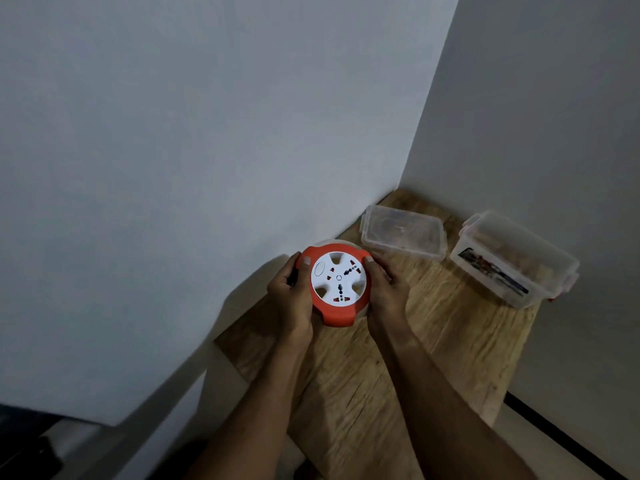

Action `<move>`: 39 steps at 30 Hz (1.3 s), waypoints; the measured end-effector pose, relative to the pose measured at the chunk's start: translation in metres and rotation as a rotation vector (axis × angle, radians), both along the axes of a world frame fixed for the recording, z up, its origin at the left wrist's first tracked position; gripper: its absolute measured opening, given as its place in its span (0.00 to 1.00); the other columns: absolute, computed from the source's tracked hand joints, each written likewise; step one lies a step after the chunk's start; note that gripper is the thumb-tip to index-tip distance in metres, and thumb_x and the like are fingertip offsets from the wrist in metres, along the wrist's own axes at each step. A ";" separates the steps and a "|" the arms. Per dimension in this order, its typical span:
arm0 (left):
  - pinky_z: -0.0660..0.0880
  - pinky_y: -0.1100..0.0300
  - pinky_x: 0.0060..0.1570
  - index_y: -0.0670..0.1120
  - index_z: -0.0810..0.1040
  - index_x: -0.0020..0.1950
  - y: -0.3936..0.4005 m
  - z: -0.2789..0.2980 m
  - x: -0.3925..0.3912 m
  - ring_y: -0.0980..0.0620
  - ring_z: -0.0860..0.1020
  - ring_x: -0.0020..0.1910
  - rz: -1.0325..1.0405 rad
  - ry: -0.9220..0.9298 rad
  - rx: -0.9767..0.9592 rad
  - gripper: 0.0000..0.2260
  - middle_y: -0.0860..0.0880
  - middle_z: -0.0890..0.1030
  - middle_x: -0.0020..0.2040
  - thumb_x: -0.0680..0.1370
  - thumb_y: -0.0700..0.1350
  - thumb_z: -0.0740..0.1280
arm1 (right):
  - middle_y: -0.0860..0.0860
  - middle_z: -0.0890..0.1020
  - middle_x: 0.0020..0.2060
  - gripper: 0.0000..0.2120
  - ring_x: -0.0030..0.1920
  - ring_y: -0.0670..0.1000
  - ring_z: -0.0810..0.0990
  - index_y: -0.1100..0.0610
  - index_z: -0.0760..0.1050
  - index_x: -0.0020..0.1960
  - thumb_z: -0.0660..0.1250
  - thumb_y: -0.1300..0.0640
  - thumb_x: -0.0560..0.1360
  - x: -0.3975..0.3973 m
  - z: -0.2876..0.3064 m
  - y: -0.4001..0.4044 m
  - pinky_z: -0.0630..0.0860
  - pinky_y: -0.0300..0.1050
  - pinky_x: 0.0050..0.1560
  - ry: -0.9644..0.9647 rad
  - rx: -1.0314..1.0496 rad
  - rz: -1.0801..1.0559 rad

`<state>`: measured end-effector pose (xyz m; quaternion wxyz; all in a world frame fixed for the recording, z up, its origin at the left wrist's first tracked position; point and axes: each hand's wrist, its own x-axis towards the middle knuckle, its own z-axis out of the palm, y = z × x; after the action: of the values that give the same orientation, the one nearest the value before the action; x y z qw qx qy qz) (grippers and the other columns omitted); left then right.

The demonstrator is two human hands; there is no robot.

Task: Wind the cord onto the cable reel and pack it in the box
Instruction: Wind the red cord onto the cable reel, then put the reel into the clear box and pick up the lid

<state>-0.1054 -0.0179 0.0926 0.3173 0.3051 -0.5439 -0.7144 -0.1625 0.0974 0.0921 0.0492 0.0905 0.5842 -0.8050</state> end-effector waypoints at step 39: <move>0.74 0.40 0.59 0.40 0.69 0.65 -0.036 -0.140 0.014 0.37 0.74 0.61 0.131 -0.804 -0.395 0.18 0.37 0.73 0.63 0.81 0.50 0.60 | 0.46 0.73 0.60 0.14 0.64 0.49 0.67 0.43 0.78 0.60 0.61 0.41 0.79 0.022 -0.114 -0.029 0.59 0.53 0.60 0.184 1.138 0.234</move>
<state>-0.0915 -0.0539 -0.0471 0.1773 0.5256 -0.7295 -0.4002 -0.1407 0.0684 -0.0219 0.0303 -0.0326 0.9324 -0.3586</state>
